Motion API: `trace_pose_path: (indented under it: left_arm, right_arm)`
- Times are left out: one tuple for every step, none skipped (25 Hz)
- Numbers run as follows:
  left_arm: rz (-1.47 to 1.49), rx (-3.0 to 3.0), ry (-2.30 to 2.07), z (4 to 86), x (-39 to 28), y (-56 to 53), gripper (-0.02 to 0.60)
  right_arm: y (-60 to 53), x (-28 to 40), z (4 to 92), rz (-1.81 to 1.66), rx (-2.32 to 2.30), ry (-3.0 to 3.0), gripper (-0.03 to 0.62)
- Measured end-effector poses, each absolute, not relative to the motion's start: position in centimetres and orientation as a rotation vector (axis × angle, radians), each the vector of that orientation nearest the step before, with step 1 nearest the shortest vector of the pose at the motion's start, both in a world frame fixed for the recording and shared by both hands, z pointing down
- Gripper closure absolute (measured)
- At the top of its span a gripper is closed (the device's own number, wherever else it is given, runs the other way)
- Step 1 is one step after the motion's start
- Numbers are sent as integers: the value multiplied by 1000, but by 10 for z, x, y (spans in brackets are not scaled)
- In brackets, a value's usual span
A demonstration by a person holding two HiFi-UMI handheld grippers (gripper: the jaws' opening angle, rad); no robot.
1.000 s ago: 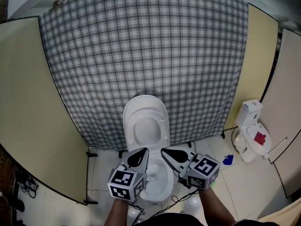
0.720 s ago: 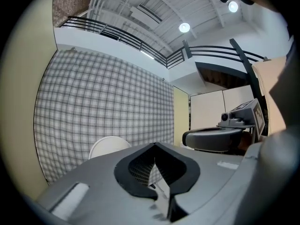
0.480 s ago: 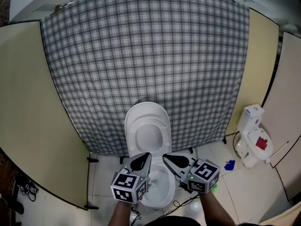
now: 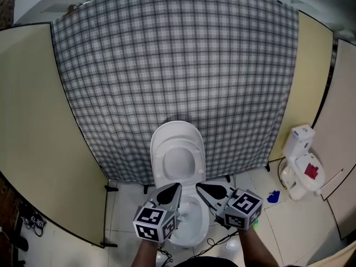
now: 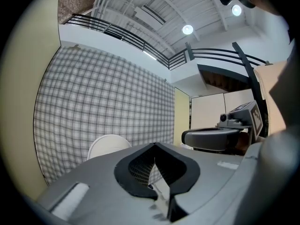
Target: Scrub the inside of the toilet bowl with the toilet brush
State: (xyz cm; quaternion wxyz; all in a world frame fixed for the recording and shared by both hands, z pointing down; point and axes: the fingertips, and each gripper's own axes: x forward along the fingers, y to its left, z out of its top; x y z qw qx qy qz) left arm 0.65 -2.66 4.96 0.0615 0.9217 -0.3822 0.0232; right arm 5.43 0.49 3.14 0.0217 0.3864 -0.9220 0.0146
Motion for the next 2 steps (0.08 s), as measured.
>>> trace_pose_path:
  left_arm:
    - [70,2787,-1152,51,8,-25,577]
    - [69,2786,-1149,52,9,-24,577]
  right_arm:
    - [6,55,33,48,1198,-2853,593]
    - [6,56,35,49,1198,-2850,593]
